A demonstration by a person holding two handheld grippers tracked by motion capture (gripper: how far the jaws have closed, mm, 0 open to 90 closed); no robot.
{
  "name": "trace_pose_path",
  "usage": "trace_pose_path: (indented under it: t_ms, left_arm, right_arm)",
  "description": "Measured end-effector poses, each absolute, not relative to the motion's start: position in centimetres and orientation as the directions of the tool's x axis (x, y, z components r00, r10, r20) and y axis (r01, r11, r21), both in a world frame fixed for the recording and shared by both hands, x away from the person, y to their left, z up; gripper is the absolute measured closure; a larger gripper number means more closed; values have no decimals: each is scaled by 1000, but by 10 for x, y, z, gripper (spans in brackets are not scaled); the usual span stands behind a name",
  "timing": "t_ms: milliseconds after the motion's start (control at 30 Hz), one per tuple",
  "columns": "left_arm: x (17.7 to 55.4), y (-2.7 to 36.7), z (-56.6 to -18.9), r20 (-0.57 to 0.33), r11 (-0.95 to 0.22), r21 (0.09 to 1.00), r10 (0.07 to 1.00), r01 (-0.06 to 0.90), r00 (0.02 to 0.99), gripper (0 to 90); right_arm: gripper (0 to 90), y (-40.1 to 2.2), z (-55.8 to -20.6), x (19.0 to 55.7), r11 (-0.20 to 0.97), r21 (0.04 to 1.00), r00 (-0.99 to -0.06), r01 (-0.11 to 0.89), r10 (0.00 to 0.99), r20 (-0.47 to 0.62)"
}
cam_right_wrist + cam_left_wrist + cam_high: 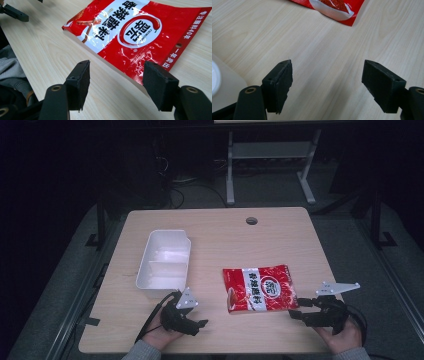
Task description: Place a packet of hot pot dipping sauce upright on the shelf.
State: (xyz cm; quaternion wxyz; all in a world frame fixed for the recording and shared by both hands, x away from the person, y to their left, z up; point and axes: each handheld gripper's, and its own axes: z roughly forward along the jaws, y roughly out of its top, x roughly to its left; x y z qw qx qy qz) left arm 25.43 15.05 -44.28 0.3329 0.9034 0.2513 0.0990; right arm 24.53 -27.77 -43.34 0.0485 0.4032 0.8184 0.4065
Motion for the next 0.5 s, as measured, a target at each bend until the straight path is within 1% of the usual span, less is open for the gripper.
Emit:
trace_pose_path:
  t_ms: [67, 200, 500]
  left_arm:
    - [255, 147, -442, 10, -655, 650, 515, 386, 857, 284]
    - [258, 134, -438, 25, -675, 643, 492, 363, 870, 316]
    - [277, 101, -427, 2, -680, 648, 453, 344, 892, 425]
  right_arm:
    - [380, -278, -433, 246, 339, 705, -667, 623, 701, 252]
    - [380, -282, -432, 249, 330, 708, -660, 624, 708, 251]
    - [380, -292, -426, 262, 288, 723, -633, 628, 729, 260]
